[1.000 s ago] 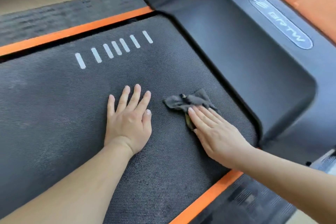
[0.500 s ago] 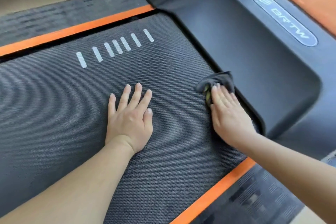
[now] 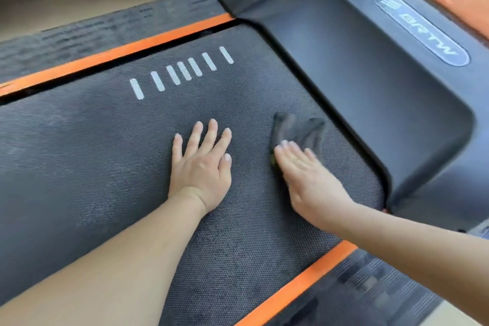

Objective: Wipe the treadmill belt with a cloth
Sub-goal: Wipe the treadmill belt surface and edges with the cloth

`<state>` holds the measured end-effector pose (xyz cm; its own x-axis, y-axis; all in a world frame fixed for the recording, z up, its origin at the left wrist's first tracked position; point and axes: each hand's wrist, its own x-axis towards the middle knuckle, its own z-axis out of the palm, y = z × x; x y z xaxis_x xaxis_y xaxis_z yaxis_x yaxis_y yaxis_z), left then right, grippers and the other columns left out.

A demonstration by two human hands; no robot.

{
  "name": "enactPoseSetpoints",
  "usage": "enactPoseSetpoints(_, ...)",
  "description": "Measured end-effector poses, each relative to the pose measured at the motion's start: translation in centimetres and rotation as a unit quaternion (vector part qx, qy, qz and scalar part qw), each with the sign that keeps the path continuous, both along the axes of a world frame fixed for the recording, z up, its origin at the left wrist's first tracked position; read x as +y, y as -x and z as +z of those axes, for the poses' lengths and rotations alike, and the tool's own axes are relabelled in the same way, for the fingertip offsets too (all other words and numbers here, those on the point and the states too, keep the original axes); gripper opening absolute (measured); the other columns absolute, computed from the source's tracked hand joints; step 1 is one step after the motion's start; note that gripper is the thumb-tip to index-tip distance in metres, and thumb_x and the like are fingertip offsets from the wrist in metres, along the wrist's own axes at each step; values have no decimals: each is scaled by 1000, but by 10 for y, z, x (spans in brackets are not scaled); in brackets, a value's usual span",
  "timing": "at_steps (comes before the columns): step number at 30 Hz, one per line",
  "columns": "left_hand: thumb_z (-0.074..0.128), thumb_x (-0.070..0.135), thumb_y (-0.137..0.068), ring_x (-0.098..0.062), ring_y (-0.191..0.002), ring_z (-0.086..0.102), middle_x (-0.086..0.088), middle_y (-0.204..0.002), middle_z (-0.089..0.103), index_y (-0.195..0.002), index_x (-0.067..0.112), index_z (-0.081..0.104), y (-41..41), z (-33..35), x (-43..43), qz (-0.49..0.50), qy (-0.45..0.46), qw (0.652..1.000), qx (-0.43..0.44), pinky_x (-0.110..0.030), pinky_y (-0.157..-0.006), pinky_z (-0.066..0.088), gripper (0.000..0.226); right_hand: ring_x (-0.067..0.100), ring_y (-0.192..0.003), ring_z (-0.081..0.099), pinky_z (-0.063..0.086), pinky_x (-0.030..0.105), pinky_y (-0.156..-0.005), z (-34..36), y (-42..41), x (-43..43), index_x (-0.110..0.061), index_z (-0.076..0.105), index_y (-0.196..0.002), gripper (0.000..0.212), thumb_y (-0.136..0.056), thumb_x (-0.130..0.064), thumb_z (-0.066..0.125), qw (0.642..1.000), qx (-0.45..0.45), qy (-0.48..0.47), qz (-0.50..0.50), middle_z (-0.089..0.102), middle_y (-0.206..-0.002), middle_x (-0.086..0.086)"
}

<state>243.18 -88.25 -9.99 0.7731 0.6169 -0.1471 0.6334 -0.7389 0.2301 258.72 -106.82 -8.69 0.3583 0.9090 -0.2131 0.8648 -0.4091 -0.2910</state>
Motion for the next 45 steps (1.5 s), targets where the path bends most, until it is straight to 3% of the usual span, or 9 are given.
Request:
enactPoseSetpoints(5, 39, 21, -107, -8, -155, -9, 10, -170, 0, -160, 29, 25, 9, 39, 36, -11, 202, 979, -4, -38, -125, -11, 56, 14, -157, -3, 0, 35, -128, 12, 21, 19, -20, 4, -163, 69, -100, -11, 31, 995, 16, 25, 92, -1, -169, -6)
enactPoseSetpoints(9, 42, 11, -105, -12, -156, -2, 5, -170, 6, -159, 19, 30, 59, 65, 28, 40, 147, 986, -60, -27, -125, -3, 56, 21, -156, -12, -2, 41, -127, 11, 60, 36, -18, -3, -162, 75, -98, -13, 35, 999, 3, 28, -46, -11, -170, 0)
enactPoseSetpoints(15, 45, 5, -102, -14, -157, 7, -2, -169, 18, -156, 12, 36, 86, 56, -34, -26, 122, 985, -120, -27, -126, 9, 56, 9, -156, 3, 7, 35, -128, 53, 72, 45, -40, 20, -159, 66, -101, -26, 49, 971, 235, 42, 29, 15, -168, -12)
enactPoseSetpoints(18, 39, 19, -106, -19, -157, 3, -7, -170, 14, -159, 10, 29, 66, 54, -70, -62, 113, 986, -108, -33, -127, 8, 54, 18, -151, 32, 31, 42, -122, 59, 17, 19, -32, 48, -149, 51, -99, -25, 52, 997, 60, -46, -3, 43, -158, -5)
enactPoseSetpoints(22, 18, 45, -108, -30, -154, -20, -16, -168, -18, -162, 15, -7, 27, 39, -82, -64, 64, 994, 60, -46, -127, -3, 67, 35, -142, 46, 36, 53, -117, 46, -34, -29, -10, 62, -136, 45, -99, -30, 44, 991, -109, -73, -40, 57, -145, 14)
enactPoseSetpoints(30, 12, 68, -98, -44, -153, -15, -26, -166, -15, -161, 15, -8, -26, 25, -46, 100, 32, 984, 142, -59, -123, -3, 85, 19, -155, 20, 14, 43, -127, 14, -31, -79, -16, 40, -155, 63, -103, -47, 23, 987, -124, -14, -97, 33, -164, 2)
enactPoseSetpoints(37, 17, 46, -106, -15, -152, -26, 1, -169, -20, -162, 26, -6, 46, 33, -91, -239, 44, 966, 91, -42, -126, -8, 65, 24, -154, 22, 18, 42, -126, 13, -30, -78, -16, 43, -153, 63, -101, -49, 29, 986, -143, 0, -85, 33, -163, 9)
enactPoseSetpoints(42, 17, 37, -106, -17, -156, -12, -3, -171, -10, -164, 17, 3, 30, 35, -45, 2, 12, 995, 101, -41, -127, -4, 63, 25, -152, 26, 20, 42, -125, 14, -29, -77, -16, 46, -151, 62, -100, -48, 32, 986, -140, -15, -90, 37, -161, 9)
enactPoseSetpoints(45, 15, 40, -100, -21, -157, -3, -4, -171, 5, -162, 16, 14, 17, 30, -87, -79, 20, 995, 57, -44, -127, 2, 67, 27, -151, 30, 24, 44, -124, 11, -30, -76, -14, 49, -149, 60, -100, -46, 35, 985, -143, -22, -89, 41, -158, 12)
